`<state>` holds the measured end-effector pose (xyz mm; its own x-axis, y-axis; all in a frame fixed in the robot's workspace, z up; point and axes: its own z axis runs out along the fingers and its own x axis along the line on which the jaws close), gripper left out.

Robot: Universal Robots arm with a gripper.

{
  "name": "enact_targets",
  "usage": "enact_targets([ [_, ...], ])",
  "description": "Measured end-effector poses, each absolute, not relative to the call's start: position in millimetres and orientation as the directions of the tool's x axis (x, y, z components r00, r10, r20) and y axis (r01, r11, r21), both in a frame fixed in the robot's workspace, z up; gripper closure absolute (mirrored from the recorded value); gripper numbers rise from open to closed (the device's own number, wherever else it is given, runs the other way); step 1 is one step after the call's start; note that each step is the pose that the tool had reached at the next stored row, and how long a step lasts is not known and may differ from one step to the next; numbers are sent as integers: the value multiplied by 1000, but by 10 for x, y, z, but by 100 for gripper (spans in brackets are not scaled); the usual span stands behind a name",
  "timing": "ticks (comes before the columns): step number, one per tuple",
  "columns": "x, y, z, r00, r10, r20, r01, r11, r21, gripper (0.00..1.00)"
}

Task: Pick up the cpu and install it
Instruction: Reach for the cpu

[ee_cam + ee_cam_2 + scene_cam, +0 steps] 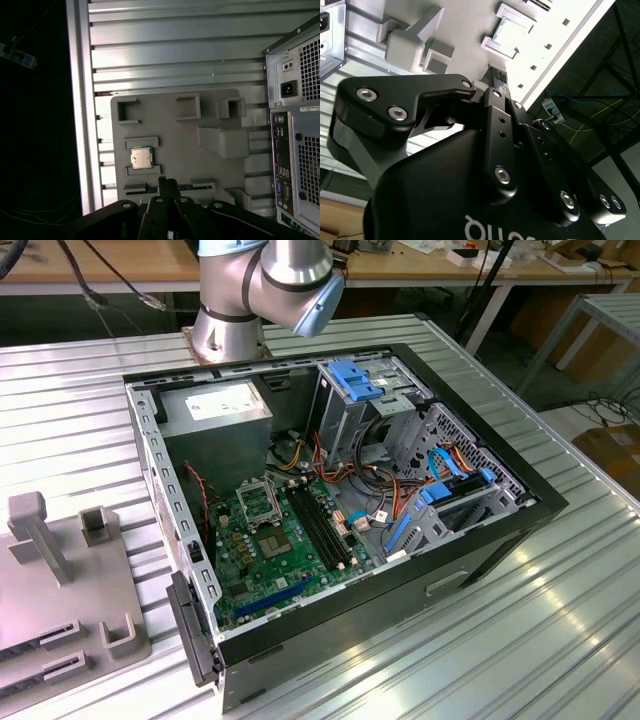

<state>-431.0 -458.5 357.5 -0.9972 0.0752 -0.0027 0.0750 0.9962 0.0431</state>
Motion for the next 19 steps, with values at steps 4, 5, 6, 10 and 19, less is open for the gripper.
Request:
enact_targets([
  [4,-4320,-4586,3554,-997,75,-2,75,996,43,89],
  [5,-4323,-4585,3548,-997,75,-1,75,996,43,89],
  [6,-4325,-4586,3541,-997,75,-1,75,996,43,89],
  [10,-4341,-4586,3513,-997,75,1,75,996,43,89],
  [19,-4382,-4586,3455,-997,75,4,75,996,42,89],
])
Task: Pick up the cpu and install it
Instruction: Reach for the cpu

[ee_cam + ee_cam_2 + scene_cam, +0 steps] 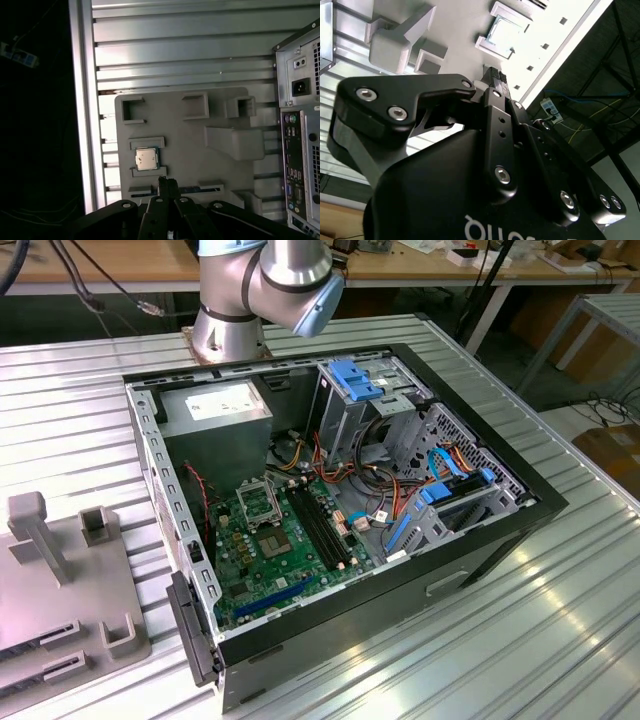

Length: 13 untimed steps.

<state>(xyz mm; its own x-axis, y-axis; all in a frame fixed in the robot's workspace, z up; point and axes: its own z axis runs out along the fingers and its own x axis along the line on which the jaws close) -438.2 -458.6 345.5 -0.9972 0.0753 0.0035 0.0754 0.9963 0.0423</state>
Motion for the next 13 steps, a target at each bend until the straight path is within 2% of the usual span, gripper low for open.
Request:
enact_targets([
  [13,-4428,-4589,3387,-997,75,4,75,996,41,89],
])
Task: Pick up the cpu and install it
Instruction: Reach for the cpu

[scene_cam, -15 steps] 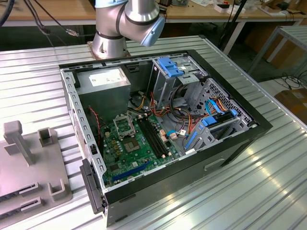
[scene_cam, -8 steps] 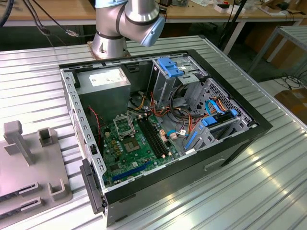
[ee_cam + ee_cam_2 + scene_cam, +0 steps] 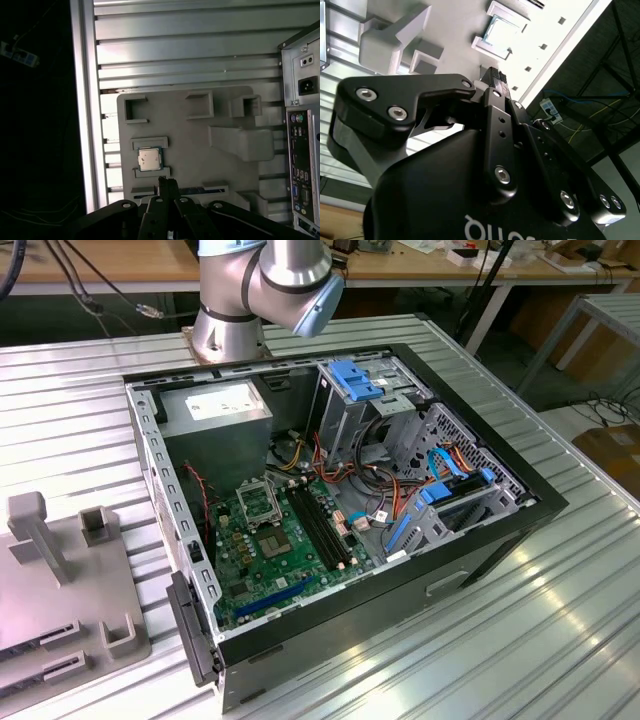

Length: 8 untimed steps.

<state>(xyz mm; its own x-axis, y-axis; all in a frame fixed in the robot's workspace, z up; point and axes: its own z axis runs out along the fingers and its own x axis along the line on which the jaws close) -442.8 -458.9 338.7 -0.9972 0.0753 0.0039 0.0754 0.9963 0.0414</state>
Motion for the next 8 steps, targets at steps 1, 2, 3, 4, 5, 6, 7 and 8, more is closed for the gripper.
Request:
enact_targets([
  [1,-4431,-4589,3382,-997,75,4,75,996,41,89],
  [2,-4434,-4590,3378,-997,75,4,75,996,41,89],
  [3,-4437,-4590,3373,-997,75,4,75,996,41,89],
  [4,-4443,-4590,3365,-997,75,4,75,996,41,89],
  [5,-4446,-4590,3360,-997,75,4,75,996,41,89],
  [6,-4450,-4590,3355,-997,75,4,75,996,41,89],
  [7,-4454,-4590,3350,-997,75,4,75,996,41,89],
  [8,-4457,-4590,3346,-997,75,4,75,996,40,89],
])
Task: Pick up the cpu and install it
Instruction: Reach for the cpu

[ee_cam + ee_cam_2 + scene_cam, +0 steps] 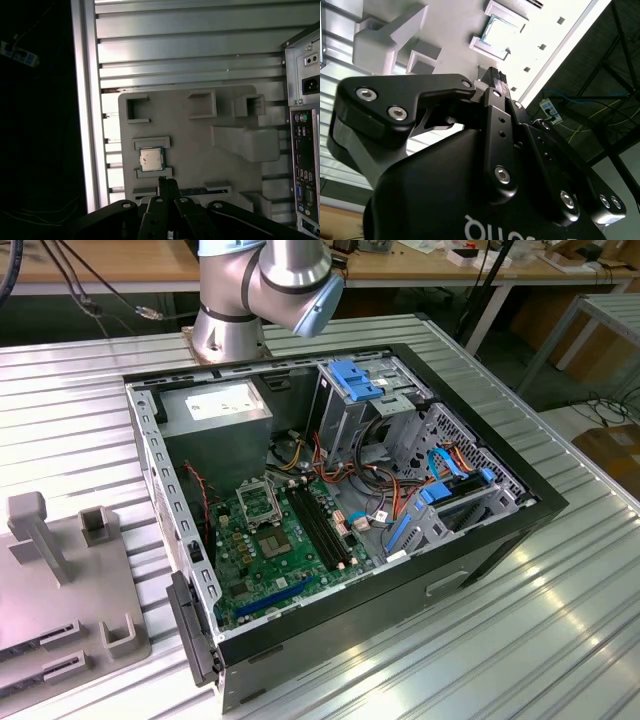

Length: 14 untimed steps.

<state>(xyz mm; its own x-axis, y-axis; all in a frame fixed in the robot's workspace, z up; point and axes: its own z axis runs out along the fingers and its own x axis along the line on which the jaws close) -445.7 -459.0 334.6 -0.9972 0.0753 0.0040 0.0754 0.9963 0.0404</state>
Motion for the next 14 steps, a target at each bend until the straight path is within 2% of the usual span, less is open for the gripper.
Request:
enact_targets([
  [14,-4499,-4592,3281,-997,75,4,75,996,39,89],
])
